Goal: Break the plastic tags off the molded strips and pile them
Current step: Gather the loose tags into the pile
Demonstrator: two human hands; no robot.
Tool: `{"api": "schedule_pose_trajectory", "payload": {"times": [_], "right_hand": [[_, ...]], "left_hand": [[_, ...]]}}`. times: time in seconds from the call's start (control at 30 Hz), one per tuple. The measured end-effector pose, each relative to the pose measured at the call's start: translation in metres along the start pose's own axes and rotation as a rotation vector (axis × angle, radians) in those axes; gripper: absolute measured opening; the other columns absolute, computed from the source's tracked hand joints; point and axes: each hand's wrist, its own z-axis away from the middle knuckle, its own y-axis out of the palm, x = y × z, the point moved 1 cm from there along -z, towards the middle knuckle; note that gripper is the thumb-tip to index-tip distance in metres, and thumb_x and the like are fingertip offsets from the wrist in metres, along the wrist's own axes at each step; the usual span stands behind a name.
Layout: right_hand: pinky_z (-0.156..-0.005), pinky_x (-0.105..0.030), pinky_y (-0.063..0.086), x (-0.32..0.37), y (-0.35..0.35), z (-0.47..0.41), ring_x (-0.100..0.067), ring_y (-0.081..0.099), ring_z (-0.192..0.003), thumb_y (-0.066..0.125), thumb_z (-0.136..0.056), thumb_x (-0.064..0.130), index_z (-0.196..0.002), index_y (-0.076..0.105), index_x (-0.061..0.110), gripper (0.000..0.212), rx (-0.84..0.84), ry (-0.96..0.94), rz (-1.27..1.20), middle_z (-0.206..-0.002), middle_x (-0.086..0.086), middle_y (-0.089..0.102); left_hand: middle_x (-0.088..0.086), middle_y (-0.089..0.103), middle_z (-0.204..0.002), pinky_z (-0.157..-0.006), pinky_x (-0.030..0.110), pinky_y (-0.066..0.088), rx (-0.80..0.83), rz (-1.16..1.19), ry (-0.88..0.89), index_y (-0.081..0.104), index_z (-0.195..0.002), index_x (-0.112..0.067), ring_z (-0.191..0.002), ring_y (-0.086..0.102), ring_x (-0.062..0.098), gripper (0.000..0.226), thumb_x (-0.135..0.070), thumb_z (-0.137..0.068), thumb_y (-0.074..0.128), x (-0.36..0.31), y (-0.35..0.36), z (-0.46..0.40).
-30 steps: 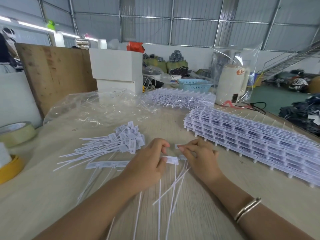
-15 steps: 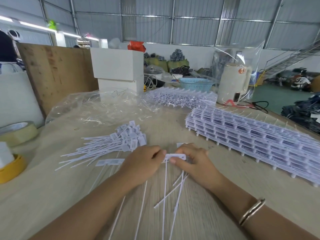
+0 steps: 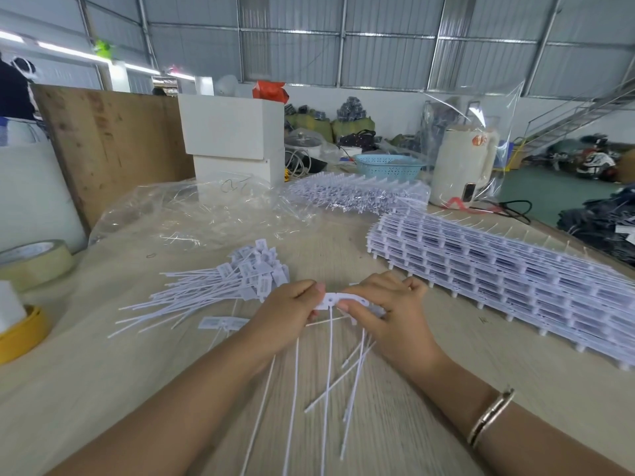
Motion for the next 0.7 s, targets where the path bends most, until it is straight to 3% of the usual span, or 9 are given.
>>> {"api": "schedule_pose_trajectory", "payload": {"times": [0.1,0.23,0.4,0.53,0.6,0.7], "right_hand": [[-0.077,-0.035,0.020,0.000,-0.001,-0.001,0.003,0.047,-0.079,0.062,-0.080,0.032,-0.083,0.074,0.034,0.012,-0.008,-0.011,-0.019,-0.069,0.013,0.060],[-0.075,-0.033,0.019,0.001,-0.003,0.000,0.005,0.045,-0.079,0.061,-0.082,0.031,-0.084,0.074,0.033,0.013,0.000,-0.028,-0.039,-0.070,0.011,0.061],[-0.074,-0.032,0.018,0.001,-0.006,-0.001,0.004,0.045,-0.077,0.055,-0.085,0.038,-0.085,0.074,0.030,0.021,-0.016,-0.107,0.013,-0.070,0.017,0.056],[-0.072,-0.033,0.019,0.001,-0.006,-0.002,0.000,0.047,-0.075,0.053,-0.085,0.037,-0.080,0.073,0.028,0.023,-0.069,-0.147,0.019,-0.070,0.010,0.061],[-0.077,-0.036,0.023,0.000,-0.003,-0.001,0.000,0.050,-0.075,0.055,-0.085,0.037,-0.080,0.071,0.030,0.018,-0.052,-0.073,-0.079,-0.071,0.009,0.062],[-0.075,-0.032,0.040,-0.004,-0.002,-0.002,-0.010,0.056,-0.070,0.064,-0.086,0.022,-0.081,0.069,0.024,0.008,0.057,0.107,-0.505,-0.071,0.002,0.061]], "left_hand": [[-0.016,0.045,-0.045,-0.059,0.022,0.032,0.017,0.058,-0.012,0.050,-0.050,-0.028,-0.046,0.041,-0.003,0.049,-0.028,-0.099,0.042,0.000,-0.001,0.001],[-0.016,0.044,-0.046,-0.051,0.009,0.032,0.032,0.104,-0.010,0.051,-0.049,-0.029,-0.046,0.041,-0.002,0.050,-0.027,-0.099,0.043,-0.003,-0.001,0.003],[-0.014,0.043,-0.046,-0.048,0.007,0.032,0.064,0.162,-0.038,0.050,-0.059,-0.020,-0.045,0.040,0.000,0.041,-0.025,-0.099,0.043,-0.007,-0.002,0.004],[-0.010,0.043,-0.046,-0.046,0.008,0.031,0.073,0.204,-0.033,0.048,-0.058,-0.017,-0.043,0.037,0.002,0.042,-0.024,-0.099,0.042,-0.010,-0.002,0.006],[-0.011,0.042,-0.045,-0.045,0.008,0.030,0.055,0.197,-0.018,0.047,-0.058,-0.016,-0.042,0.036,0.002,0.042,-0.023,-0.099,0.041,-0.012,0.000,0.007],[-0.013,0.041,-0.046,-0.046,0.007,0.030,0.048,0.207,0.004,0.044,-0.056,-0.018,-0.043,0.036,0.001,0.044,-0.026,-0.099,0.039,-0.014,0.002,0.007]]}}
